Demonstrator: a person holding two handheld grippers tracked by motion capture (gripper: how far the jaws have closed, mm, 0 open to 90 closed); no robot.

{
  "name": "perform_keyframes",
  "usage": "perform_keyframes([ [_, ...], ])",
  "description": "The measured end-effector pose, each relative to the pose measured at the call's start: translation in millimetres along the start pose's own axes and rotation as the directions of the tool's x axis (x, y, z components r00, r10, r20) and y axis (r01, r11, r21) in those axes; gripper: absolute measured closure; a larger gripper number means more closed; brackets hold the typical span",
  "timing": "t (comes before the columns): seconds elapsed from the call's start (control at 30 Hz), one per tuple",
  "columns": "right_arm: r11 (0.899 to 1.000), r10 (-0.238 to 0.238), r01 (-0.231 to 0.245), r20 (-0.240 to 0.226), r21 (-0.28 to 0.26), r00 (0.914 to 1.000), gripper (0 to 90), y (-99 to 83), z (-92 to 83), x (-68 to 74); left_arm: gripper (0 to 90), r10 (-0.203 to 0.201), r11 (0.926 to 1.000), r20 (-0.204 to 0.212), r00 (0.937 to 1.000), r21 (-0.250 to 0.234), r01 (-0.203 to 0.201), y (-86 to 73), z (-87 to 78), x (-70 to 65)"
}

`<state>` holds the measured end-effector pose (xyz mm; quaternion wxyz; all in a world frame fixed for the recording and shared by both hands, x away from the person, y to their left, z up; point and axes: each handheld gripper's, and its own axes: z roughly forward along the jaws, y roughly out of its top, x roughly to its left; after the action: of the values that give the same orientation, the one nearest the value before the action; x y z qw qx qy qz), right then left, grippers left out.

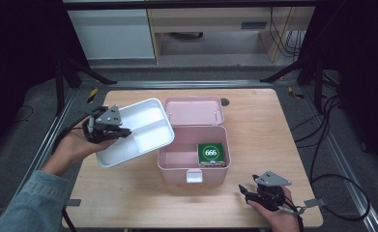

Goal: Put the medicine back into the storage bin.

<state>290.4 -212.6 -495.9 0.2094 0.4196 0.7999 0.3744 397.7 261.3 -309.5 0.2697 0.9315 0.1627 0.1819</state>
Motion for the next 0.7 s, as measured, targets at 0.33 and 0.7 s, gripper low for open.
perform_keyframes([
  [0.33, 1.000, 0.001, -0.001, -0.001, -0.010, 1.0000, 35.2, -0.2, -1.0, -2.1, 89.4, 0.071, 0.9974, 0.027, 0.9971, -0.017, -0.070, 46.9, 16.1, 0.9],
  [0.7, 1.000, 0.005, -0.006, -0.001, -0.013, 1.0000, 35.4, -0.7, -1.2, -1.8, 89.4, 0.127, 0.9916, 0.089, 0.9879, -0.036, -0.125, 80.6, 43.4, -0.7],
])
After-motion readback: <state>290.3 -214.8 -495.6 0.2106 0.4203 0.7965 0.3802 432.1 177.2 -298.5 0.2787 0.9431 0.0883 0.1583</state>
